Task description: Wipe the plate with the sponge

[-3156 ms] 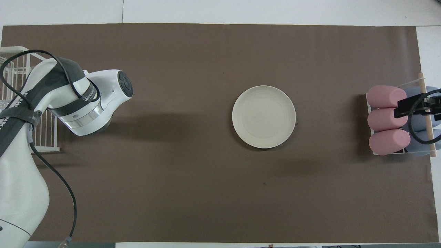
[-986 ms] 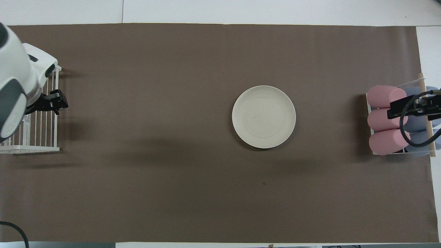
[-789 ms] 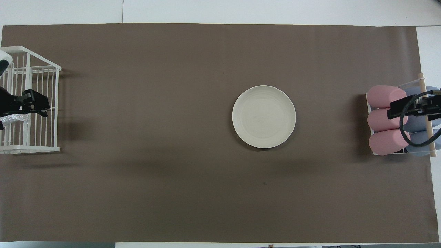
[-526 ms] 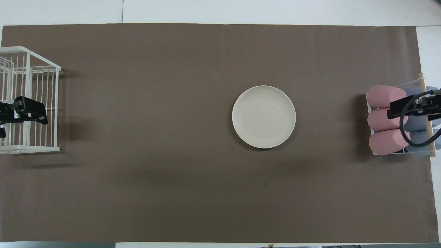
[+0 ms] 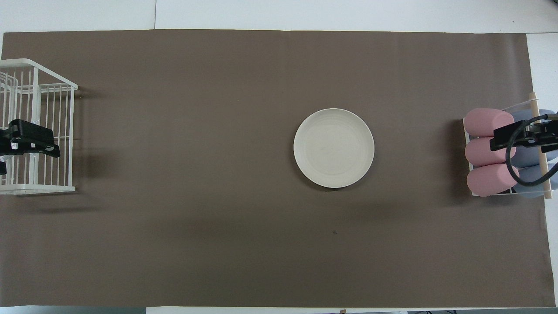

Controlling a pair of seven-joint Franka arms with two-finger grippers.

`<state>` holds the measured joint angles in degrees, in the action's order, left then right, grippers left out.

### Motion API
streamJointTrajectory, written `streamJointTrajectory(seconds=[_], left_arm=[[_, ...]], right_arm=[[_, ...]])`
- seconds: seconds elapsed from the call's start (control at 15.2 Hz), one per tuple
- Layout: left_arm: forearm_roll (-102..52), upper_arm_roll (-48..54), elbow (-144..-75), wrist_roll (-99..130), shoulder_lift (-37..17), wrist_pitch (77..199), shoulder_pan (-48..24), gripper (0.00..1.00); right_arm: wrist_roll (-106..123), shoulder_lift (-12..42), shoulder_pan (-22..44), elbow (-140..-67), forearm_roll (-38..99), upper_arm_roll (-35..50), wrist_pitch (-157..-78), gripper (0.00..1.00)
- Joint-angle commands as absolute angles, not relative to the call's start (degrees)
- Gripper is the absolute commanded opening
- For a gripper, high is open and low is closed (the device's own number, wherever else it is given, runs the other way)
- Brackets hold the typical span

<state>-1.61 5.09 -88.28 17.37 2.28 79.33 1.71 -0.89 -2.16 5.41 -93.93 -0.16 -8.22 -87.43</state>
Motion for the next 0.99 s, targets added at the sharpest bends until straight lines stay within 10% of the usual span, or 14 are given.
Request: streamJointTrajectory(seconds=[0.0,0.2,0.92], left_arm=[[-2.1,3.7,-83.0,16.7,-2.1,77.4,-1.0,1.00],[-2.5,3.7,-91.0,11.3,0.8,84.9,-1.1,1.00],[-2.9,2.5,-88.4,9.5,-0.1,82.1,-1.2,1.00]], right_arm=[[-1.7,-2.7,5.5,-94.4,-0.2,-8.3,-87.3,1.00],[-1.7,-2.7,5.5,-94.3,-0.2,-8.3,-87.3,1.00],[-1.7,-2.7,5.5,-94.4,-0.2,-8.3,-87.3,1.00]])
